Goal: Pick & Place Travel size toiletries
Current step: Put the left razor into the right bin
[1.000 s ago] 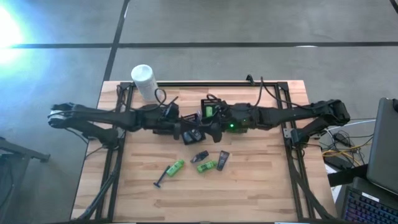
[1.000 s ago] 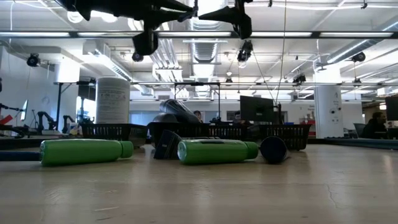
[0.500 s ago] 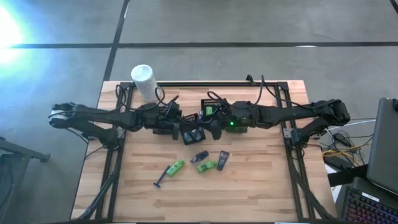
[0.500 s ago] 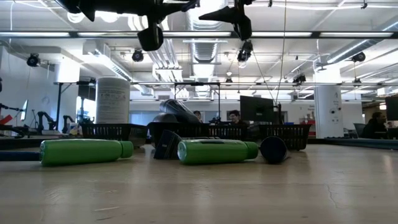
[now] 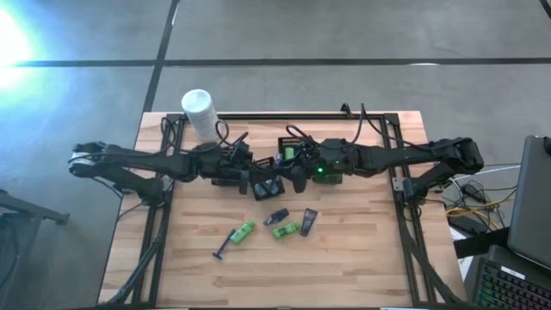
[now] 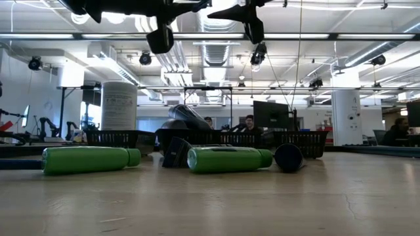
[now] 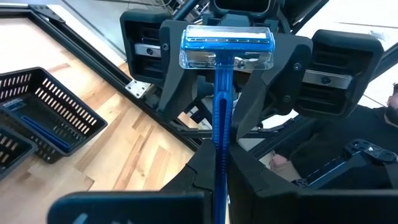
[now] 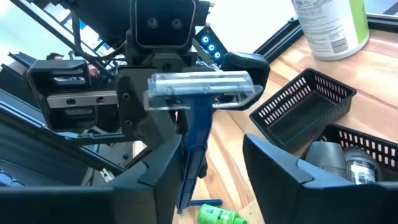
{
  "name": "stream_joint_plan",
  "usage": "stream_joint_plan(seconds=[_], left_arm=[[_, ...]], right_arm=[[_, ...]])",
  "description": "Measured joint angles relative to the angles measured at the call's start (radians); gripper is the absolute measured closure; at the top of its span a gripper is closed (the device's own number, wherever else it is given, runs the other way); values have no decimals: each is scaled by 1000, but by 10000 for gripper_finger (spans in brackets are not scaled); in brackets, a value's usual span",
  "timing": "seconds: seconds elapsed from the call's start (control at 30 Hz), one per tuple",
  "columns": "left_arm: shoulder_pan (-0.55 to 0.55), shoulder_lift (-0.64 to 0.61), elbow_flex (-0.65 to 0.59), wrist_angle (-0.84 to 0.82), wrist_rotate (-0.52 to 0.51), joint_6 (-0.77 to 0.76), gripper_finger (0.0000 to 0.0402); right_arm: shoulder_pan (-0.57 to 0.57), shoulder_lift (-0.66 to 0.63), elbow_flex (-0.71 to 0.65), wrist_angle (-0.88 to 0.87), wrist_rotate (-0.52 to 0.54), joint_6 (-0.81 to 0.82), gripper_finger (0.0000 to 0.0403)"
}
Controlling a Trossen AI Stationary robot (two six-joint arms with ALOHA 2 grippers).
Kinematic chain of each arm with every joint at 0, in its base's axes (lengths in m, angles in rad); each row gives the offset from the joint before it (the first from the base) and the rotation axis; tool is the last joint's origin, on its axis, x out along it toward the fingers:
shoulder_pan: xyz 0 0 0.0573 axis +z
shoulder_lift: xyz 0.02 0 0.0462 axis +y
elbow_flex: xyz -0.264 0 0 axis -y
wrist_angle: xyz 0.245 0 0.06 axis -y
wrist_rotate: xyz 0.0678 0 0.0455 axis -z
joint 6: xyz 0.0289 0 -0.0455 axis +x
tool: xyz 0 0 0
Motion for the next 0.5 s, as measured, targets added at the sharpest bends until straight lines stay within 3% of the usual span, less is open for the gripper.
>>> stream_joint_plan(seconds=[0.33, 0.5], left_arm=[[0, 25, 0, -6, 3, 26, 380], [0, 23, 0, -6, -33, 55, 351]], right_arm=[[0, 11, 0, -1, 1, -10, 335], [-1, 11, 0, -7, 2, -11, 374]])
